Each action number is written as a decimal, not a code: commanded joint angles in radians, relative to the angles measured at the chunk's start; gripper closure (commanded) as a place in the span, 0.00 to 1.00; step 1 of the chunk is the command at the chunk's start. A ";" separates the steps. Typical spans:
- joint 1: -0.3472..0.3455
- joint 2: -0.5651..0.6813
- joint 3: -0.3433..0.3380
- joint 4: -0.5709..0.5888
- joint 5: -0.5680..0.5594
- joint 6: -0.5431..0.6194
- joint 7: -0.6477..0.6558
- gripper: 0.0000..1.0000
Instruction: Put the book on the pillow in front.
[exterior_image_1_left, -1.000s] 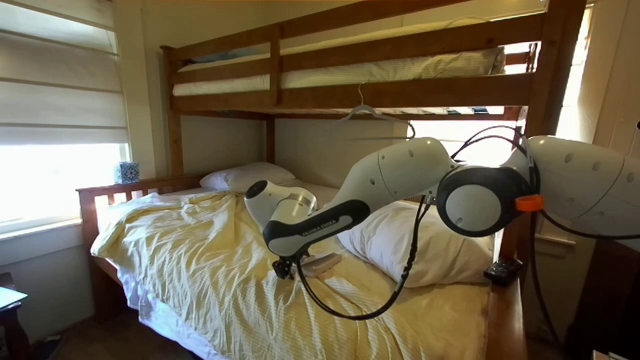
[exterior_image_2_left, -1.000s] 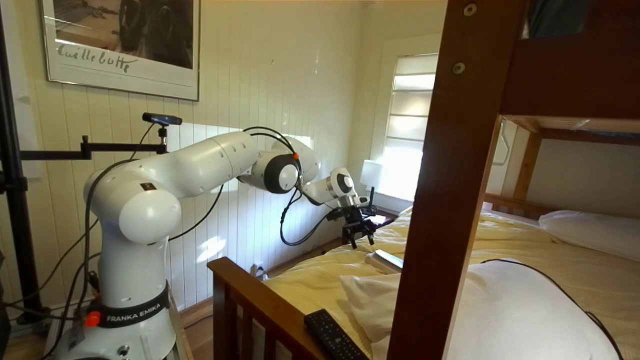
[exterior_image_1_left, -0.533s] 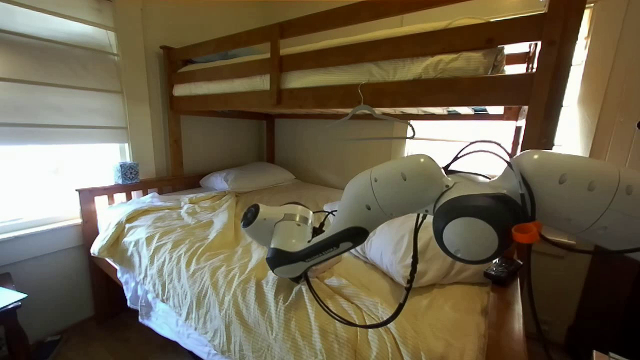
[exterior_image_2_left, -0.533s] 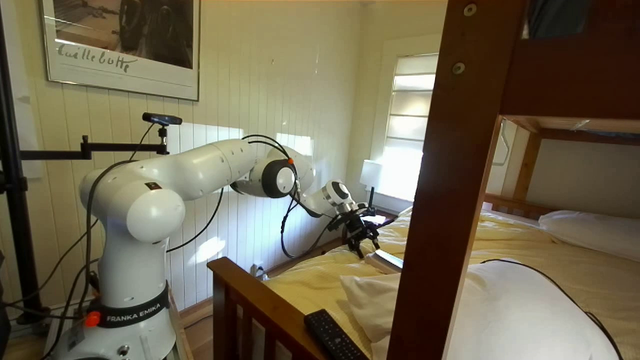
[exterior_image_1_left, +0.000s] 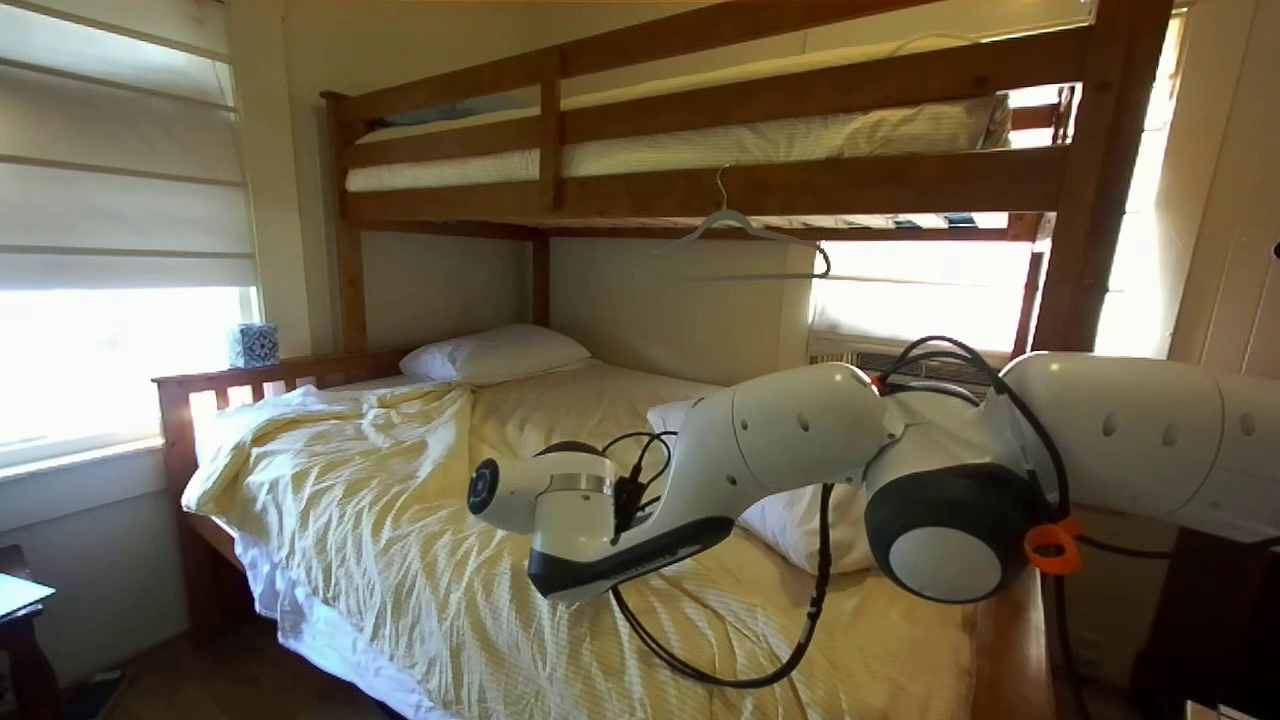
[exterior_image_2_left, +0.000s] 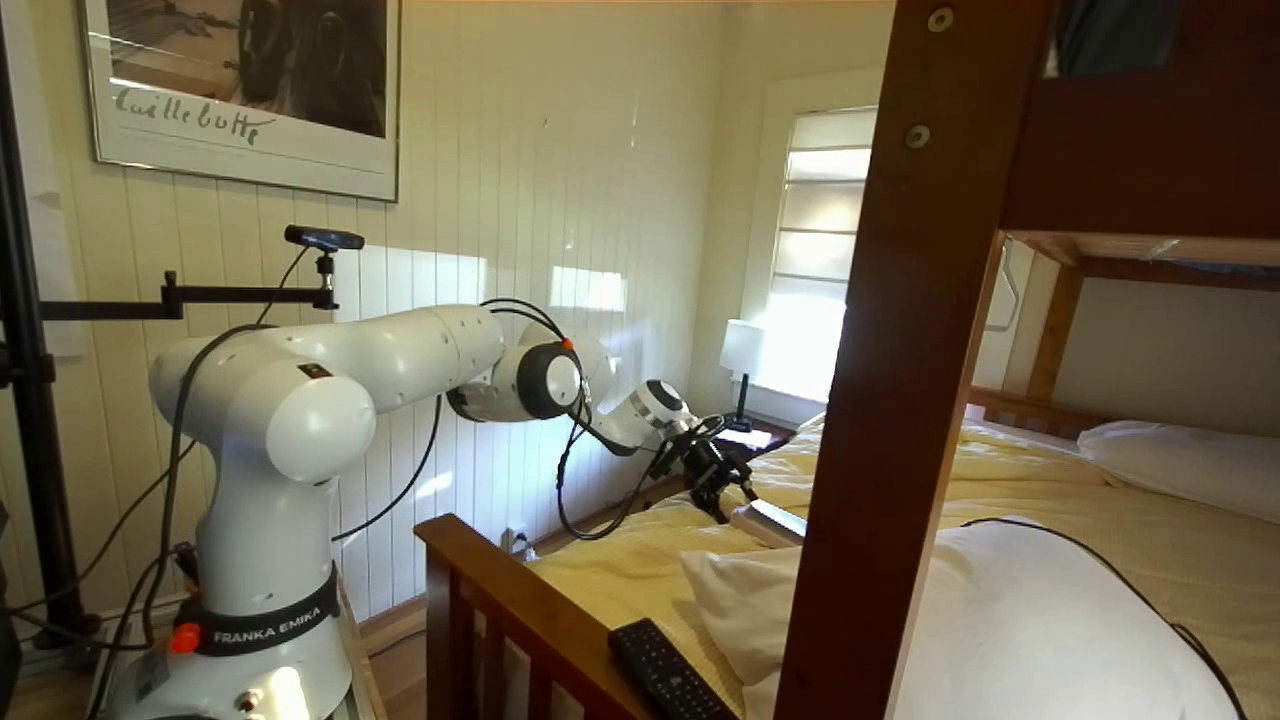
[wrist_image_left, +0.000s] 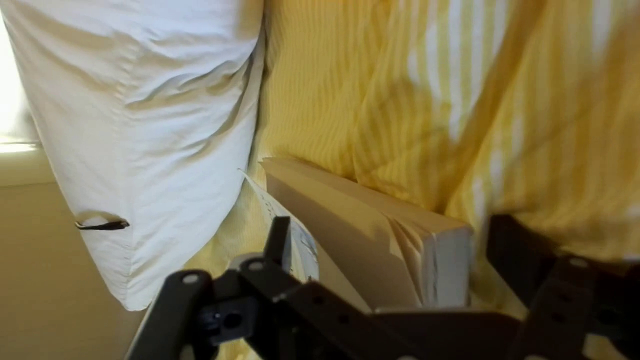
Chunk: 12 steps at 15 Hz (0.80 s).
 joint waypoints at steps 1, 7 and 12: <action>-0.012 0.062 -0.060 0.101 -0.024 -0.060 0.036 0.00; -0.022 0.043 -0.024 0.049 -0.021 -0.089 0.010 0.00; -0.004 0.046 -0.016 0.042 -0.077 -0.051 -0.128 0.00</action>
